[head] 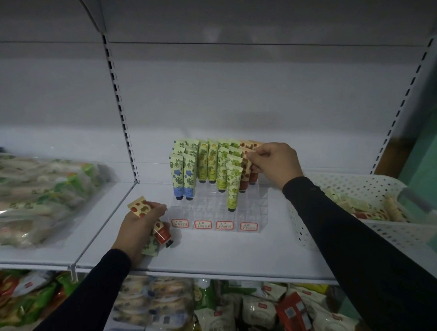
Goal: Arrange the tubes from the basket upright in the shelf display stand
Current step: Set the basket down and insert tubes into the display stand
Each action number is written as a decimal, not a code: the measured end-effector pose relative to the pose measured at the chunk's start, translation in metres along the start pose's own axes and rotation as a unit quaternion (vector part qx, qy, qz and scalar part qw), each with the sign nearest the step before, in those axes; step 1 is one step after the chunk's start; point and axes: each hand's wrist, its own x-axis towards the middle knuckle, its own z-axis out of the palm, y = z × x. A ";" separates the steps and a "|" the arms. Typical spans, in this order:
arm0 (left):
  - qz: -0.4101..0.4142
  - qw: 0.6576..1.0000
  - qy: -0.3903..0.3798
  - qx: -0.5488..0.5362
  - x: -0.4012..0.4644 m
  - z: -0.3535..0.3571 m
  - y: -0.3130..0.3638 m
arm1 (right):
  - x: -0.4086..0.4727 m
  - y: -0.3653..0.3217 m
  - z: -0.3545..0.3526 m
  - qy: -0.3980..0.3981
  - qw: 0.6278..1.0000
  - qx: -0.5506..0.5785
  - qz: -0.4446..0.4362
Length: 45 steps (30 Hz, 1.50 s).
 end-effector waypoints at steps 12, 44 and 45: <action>-0.005 1.000 -0.005 -0.012 -0.002 0.001 0.001 | -0.004 -0.006 -0.001 -0.012 1.000 0.014 0.006; 0.041 0.998 0.012 0.053 -0.025 0.007 0.021 | -0.043 -0.025 -0.010 0.094 0.994 -0.006 -0.056; 0.054 0.996 0.002 0.065 -0.029 0.010 0.025 | -0.050 -0.031 -0.011 0.073 0.995 0.014 -0.062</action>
